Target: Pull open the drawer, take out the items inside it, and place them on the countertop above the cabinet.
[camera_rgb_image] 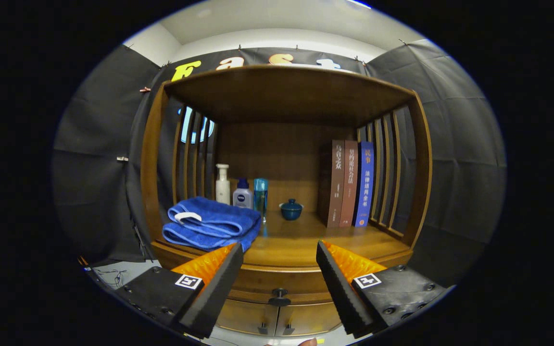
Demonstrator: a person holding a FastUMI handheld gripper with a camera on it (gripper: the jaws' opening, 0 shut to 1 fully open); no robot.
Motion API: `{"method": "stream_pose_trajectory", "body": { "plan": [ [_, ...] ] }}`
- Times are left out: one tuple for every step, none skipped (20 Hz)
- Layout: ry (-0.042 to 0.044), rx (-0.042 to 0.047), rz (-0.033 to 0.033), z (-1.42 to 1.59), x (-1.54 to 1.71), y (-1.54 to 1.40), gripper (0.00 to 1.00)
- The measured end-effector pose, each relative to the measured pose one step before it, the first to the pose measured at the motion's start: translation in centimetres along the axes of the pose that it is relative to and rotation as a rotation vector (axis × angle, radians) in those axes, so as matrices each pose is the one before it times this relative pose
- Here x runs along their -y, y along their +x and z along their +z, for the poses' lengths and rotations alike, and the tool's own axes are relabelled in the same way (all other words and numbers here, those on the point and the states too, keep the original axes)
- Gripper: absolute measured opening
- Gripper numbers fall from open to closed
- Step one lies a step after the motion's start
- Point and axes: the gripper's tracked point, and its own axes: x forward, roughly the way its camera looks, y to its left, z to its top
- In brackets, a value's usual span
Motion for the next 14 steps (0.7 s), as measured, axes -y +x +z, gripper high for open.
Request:
{"method": "stream_pose_trajectory", "body": {
  "plan": [
    [0.01739, -0.00676, -0.00549, -1.541, -0.025, 0.3, 0.99],
    [0.01151, -0.00804, -0.0068, -1.559, 0.131, 0.374, 0.99],
    [0.00442, -0.01032, -0.00581, -1.765, 0.182, 0.279, 0.99],
    [0.0005, -0.01228, -0.00828, -1.608, 0.285, 0.487, 0.99],
    [-0.00014, -0.0154, -0.00425, -1.574, 0.112, 0.553, 0.99],
    [-0.00235, -0.0169, -0.0044, -1.276, 0.042, 0.606, 0.99],
    [-0.00326, -0.01824, 0.00136, -1.294, -0.005, 0.308, 0.99],
    [-0.00213, -0.02228, 0.00399, -1.302, -0.181, 0.419, 0.99],
    [-0.00166, -0.02011, -0.00751, -1.123, 0.259, 0.344, 0.99],
    [0.00635, -0.01248, -0.00065, -0.757, 0.001, 0.441, 0.89],
    [0.00998, -0.00907, 0.00378, -0.504, -0.169, 0.148, 0.8],
    [0.0093, -0.00239, -0.00052, -0.168, -0.076, 0.134, 0.7],
    [-0.00136, 0.00853, -0.00302, -0.014, 0.285, 0.457, 0.61],
    [-0.00937, 0.0148, 0.00246, 0.388, -0.077, 0.081, 0.53]
  ]
}}
